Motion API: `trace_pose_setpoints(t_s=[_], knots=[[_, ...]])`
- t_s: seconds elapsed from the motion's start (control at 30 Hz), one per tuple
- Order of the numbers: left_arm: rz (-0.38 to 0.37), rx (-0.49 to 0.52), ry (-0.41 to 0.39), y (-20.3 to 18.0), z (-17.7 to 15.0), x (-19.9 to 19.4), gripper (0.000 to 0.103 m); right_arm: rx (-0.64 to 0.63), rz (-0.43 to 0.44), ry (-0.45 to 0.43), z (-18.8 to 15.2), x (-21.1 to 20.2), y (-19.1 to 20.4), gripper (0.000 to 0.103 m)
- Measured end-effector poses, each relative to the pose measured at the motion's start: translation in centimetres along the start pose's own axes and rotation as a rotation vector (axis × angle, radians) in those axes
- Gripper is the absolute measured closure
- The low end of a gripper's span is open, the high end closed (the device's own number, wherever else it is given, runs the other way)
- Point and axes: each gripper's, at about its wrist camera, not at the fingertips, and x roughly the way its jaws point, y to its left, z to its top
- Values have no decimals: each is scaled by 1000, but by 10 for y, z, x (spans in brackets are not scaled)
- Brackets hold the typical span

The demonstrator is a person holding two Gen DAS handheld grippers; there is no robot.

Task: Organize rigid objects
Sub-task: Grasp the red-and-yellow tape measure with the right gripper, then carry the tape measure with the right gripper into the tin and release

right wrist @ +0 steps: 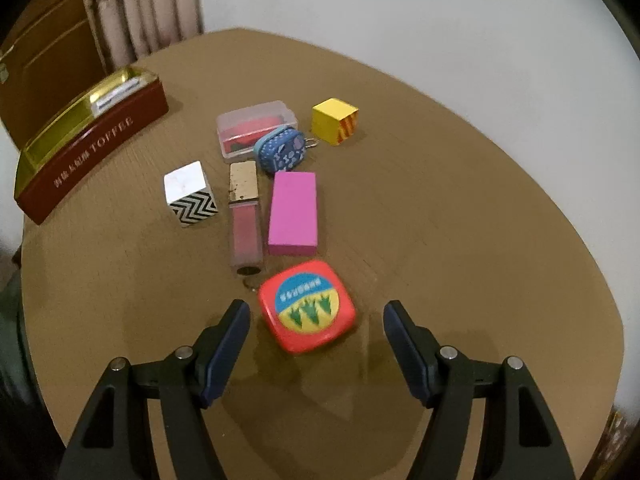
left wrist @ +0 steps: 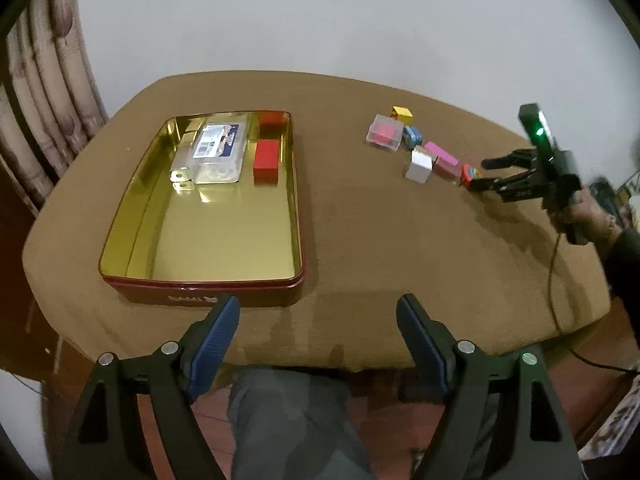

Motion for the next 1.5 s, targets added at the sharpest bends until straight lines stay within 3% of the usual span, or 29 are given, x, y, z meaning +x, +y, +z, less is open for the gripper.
trace_pose_setpoints(t_s=[0.2, 0.27, 0.33, 0.53, 0.67, 0.9, 1.0, 1.13, 1.33, 1.5], knots=[[-9, -41, 29, 8, -1, 8, 22, -39, 52, 82, 8, 21, -2, 32], [-8, -55, 38, 11, -2, 10, 22, -8, 73, 76, 7, 21, -6, 33], [-14, -77, 45, 14, -4, 11, 23, 12, 66, 51, 1, 16, -8, 51], [-45, -133, 66, 23, -18, 12, 22, 169, 30, 14, -30, -11, -14, 51], [-47, -148, 69, 31, -32, 10, 22, 240, 96, -54, -40, -45, 1, 51], [-25, -176, 36, 49, -48, -4, 21, 101, 302, -213, 43, -107, 101, 51], [-23, -184, 29, 59, -54, -9, 21, 37, 374, -231, 87, -104, 145, 51], [-31, -188, 17, 67, -59, -13, 20, -53, 435, -182, 136, -69, 210, 51], [-98, -232, -1, 80, -62, -17, 18, -135, 381, -47, 166, -4, 266, 51], [-113, -249, 14, 85, -63, -11, 17, -167, 308, 46, 169, 25, 271, 51]])
